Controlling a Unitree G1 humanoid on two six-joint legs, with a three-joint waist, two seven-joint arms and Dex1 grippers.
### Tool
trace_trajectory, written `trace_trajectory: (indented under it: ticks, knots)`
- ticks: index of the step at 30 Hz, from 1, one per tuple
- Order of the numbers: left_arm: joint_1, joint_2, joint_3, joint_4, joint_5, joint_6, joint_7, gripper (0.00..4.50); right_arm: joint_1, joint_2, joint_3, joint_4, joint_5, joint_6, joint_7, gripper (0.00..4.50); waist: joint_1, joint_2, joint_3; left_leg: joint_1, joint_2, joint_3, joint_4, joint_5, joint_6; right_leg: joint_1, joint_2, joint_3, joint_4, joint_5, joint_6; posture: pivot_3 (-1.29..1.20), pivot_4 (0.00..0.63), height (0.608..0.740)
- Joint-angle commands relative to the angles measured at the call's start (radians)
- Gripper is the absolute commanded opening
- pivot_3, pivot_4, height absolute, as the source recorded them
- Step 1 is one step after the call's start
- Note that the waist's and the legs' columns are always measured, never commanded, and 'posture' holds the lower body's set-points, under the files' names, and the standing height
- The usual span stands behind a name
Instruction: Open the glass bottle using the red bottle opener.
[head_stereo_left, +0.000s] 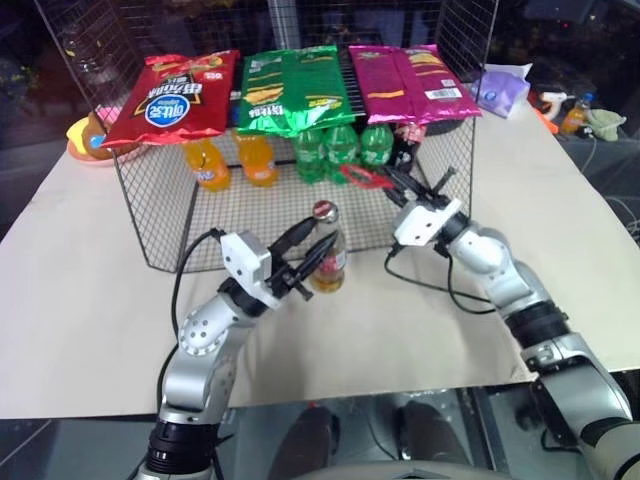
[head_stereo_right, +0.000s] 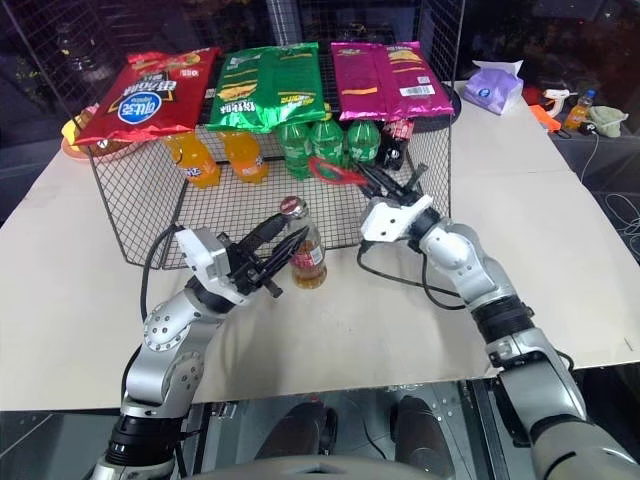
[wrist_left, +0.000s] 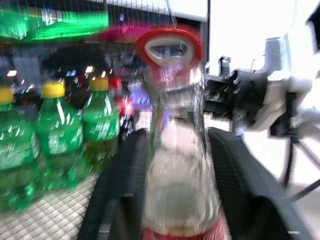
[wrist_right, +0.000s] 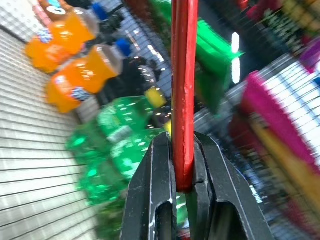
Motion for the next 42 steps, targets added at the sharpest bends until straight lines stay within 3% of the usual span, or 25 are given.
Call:
trace_trajectory:
  ticks: [1,3,18,26,28,32,36,39,42]
  knots:
    - [0.002,0.005,0.003,-0.013,0.013,-0.004,0.007,3.69,0.006,0.009,0.008,-0.051,0.032,0.007,0.038,0.00,0.000,0.000,0.001,-0.001,0.000,0.000,0.000,0.000,0.000,-0.002,0.000,0.000,0.000,0.000,0.000,0.00,0.150,0.740]
    - [0.003,0.004,0.003,-0.013,0.015,-0.003,0.005,4.46,0.011,0.016,0.010,-0.055,0.035,0.013,0.049,0.00,0.000,0.000,0.001,-0.004,0.000,0.001,-0.001,0.000,0.000,-0.005,0.000,0.001,0.000,0.000,0.000,0.00,0.150,0.740]
    - [0.020,0.007,0.003,-0.023,0.016,0.001,-0.008,4.46,0.042,0.018,-0.010,-0.068,0.063,0.046,0.062,0.00,0.000,0.000,0.001,-0.009,0.000,0.003,-0.005,0.000,0.000,-0.012,0.000,0.003,-0.001,0.000,0.000,0.00,0.150,0.740]
    - [0.106,0.051,0.055,-0.089,-0.011,0.016,-0.010,4.46,0.147,-0.030,-0.085,-0.182,0.215,0.148,0.142,0.00,0.002,0.000,0.001,-0.010,0.000,0.003,-0.005,0.000,0.000,-0.013,-0.001,0.003,-0.001,0.000,0.000,0.00,0.150,0.740]
    - [0.140,0.063,0.073,-0.108,-0.018,0.017,-0.013,4.46,0.196,-0.053,-0.103,-0.242,0.286,0.226,0.204,0.00,0.002,0.000,0.001,-0.010,0.001,0.003,-0.005,0.000,0.000,-0.013,-0.001,0.003,-0.001,0.000,0.000,0.00,0.150,0.740]
    - [0.235,0.094,0.133,-0.153,-0.044,0.023,-0.014,4.46,0.345,-0.126,-0.124,-0.510,0.552,0.609,0.392,0.00,0.004,0.000,0.001,-0.011,0.002,0.003,-0.007,0.000,0.000,-0.013,-0.004,0.003,-0.004,0.000,0.000,0.00,0.150,0.740]
    - [0.314,0.116,0.222,-0.149,-0.066,0.022,-0.007,4.46,0.451,-0.225,-0.150,-0.744,0.833,1.016,0.483,0.00,0.003,0.000,0.001,-0.011,0.002,0.003,-0.008,0.000,0.001,-0.013,-0.006,0.003,-0.003,0.000,0.000,0.00,0.150,0.740]
    - [0.362,0.135,0.257,-0.138,-0.050,0.020,-0.010,4.46,0.506,-0.252,-0.175,-0.832,0.997,1.251,0.464,0.00,0.006,-0.001,0.001,-0.011,0.002,0.001,-0.008,-0.002,0.004,-0.012,-0.006,0.001,-0.004,0.000,0.000,0.00,0.150,0.740]
    - [0.396,0.147,0.275,-0.131,-0.050,0.043,-0.006,4.46,0.538,-0.256,-0.190,-0.847,1.045,1.353,0.443,0.00,0.009,-0.001,0.002,-0.011,0.001,0.001,-0.008,-0.003,0.005,-0.012,-0.008,0.000,-0.004,0.000,0.000,0.00,0.150,0.740]
